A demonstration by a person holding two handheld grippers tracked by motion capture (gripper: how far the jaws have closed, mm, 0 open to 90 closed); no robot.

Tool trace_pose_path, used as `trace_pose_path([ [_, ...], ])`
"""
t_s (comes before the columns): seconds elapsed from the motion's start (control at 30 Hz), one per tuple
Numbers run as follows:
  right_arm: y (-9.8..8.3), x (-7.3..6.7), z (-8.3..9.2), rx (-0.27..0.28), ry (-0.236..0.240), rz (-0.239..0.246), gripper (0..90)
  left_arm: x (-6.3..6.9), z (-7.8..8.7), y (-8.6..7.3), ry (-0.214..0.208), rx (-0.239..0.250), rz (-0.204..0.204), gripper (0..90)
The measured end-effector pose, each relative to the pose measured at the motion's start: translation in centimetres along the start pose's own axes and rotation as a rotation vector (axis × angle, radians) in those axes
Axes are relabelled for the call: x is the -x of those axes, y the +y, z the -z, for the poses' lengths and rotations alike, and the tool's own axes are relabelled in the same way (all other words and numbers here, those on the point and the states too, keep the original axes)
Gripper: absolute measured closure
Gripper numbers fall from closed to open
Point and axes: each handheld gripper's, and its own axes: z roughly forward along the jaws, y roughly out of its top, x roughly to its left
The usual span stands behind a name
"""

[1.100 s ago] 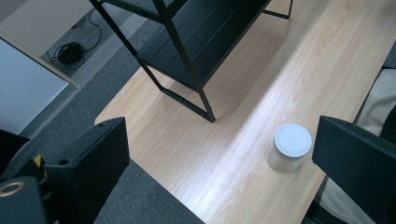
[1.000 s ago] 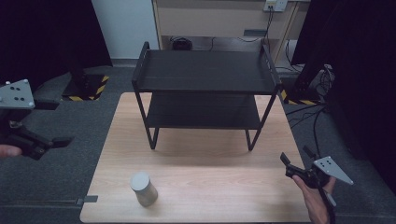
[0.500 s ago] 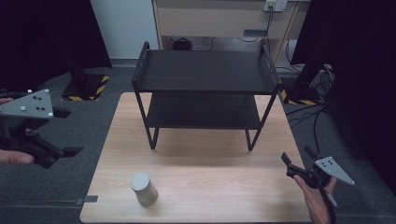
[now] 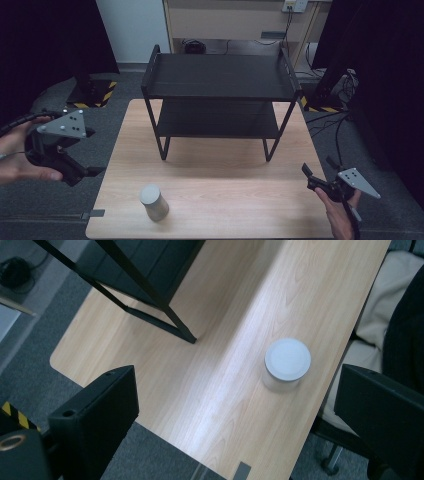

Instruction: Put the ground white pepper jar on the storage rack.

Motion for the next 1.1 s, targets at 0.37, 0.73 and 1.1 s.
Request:
trace_pose_path([
  [0.37, 0.0, 0.0, 0.1, 0.005, -0.002, -0.001, 7.6, -0.2, -4.0, 0.8, -0.069, -0.042, -0.046, 4.3],
  [0.73, -0.1, 0.1, 0.2, 0.008, -0.012, -0.009, 7.8, 0.1, -9.0, -0.1, -0.130, -0.072, -0.075, 4.4],
  [1.1, -0.1, 0.1, 0.3, 0.007, -0.015, -0.013, 7.9, 0.7, -14.0, -1.3, -0.198, -0.094, -0.077, 4.4],
])
